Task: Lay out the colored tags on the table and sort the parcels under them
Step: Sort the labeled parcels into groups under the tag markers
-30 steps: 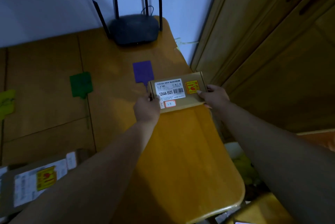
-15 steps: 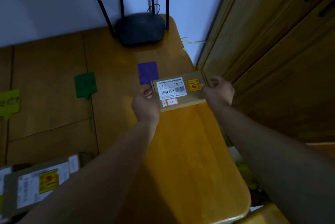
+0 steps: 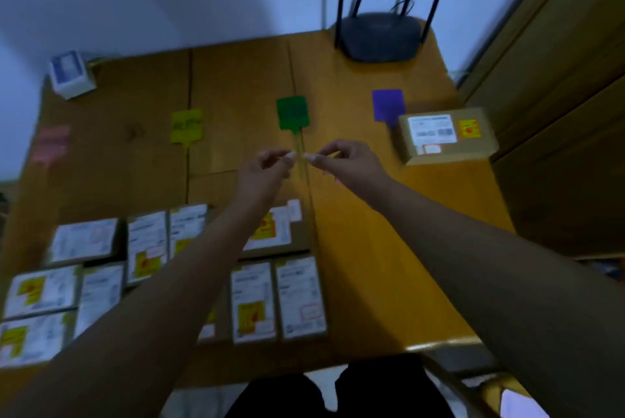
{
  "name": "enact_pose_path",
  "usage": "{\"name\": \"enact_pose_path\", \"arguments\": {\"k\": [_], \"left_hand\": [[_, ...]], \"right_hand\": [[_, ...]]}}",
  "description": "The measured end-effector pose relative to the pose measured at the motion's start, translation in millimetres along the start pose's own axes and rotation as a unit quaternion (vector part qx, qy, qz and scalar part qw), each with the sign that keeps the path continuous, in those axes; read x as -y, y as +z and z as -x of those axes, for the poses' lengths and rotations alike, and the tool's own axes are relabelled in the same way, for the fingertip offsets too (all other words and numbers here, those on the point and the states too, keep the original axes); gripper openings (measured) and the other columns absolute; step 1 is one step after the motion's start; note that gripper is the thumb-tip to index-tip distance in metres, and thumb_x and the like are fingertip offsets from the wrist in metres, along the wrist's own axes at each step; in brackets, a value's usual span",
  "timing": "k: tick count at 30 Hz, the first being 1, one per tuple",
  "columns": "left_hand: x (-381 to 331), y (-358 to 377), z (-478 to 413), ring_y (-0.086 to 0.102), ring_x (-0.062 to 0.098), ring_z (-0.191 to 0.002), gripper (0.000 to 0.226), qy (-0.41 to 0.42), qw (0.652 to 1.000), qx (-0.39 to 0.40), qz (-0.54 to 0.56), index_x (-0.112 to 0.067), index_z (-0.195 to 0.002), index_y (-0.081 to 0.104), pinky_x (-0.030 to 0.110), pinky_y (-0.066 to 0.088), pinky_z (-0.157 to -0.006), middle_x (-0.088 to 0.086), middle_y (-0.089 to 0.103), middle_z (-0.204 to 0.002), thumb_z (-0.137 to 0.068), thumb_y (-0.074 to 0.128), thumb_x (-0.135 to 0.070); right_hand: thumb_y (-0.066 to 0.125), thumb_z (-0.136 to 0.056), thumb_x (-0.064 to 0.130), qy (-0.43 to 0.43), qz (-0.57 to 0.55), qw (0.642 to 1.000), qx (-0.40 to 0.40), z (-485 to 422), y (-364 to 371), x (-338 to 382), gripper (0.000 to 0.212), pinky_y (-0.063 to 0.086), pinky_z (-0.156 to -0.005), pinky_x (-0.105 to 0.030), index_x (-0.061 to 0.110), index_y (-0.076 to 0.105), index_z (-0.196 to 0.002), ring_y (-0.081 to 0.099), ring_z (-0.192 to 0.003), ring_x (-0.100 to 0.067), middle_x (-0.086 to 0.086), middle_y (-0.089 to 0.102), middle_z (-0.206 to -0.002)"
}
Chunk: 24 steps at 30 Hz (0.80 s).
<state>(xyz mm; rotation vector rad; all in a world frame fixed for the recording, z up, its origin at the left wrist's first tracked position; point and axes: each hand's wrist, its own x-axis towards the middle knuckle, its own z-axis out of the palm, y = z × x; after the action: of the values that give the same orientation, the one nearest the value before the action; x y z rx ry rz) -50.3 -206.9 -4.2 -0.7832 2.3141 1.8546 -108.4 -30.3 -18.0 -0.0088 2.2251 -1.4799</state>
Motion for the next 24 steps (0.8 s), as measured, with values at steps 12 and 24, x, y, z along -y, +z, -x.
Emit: {"name": "enact_pose_path", "arguments": {"k": [12, 24], "left_hand": [[88.1, -119.9, 47.0, 0.065, 0.025, -0.113, 0.047, -0.067, 0.991, 0.004, -0.114, -0.019, -0.139, 0.061, 0.041, 0.053, -0.095, 0.007, 0.064, -0.136, -0.094, 0.071, -0.03], [126.7, -117.0, 53.3, 0.053, 0.035, -0.123, 0.047, -0.124, 0.968, -0.023, -0.215, -0.007, -0.131, 0.062, 0.051, 0.049, -0.101, 0.015, 0.055, -0.133, -0.089, 0.065, -0.029]], "right_hand": [[0.076, -0.084, 0.059, 0.101, 0.121, 0.986, -0.062, 65.8, 124.2, -8.3, 0.085, 0.046, -0.106, -0.057, 0.023, 0.044, -0.153, 0.046, -0.138, -0.04, -0.016, 0.047, -0.151], [0.082, -0.087, 0.03, 0.143, 0.029, 0.989, -0.033, 72.7, 128.2, -27.5, 0.078, 0.052, -0.106, -0.051, 0.022, 0.043, -0.154, 0.064, -0.121, -0.03, -0.01, 0.065, -0.135]]}}
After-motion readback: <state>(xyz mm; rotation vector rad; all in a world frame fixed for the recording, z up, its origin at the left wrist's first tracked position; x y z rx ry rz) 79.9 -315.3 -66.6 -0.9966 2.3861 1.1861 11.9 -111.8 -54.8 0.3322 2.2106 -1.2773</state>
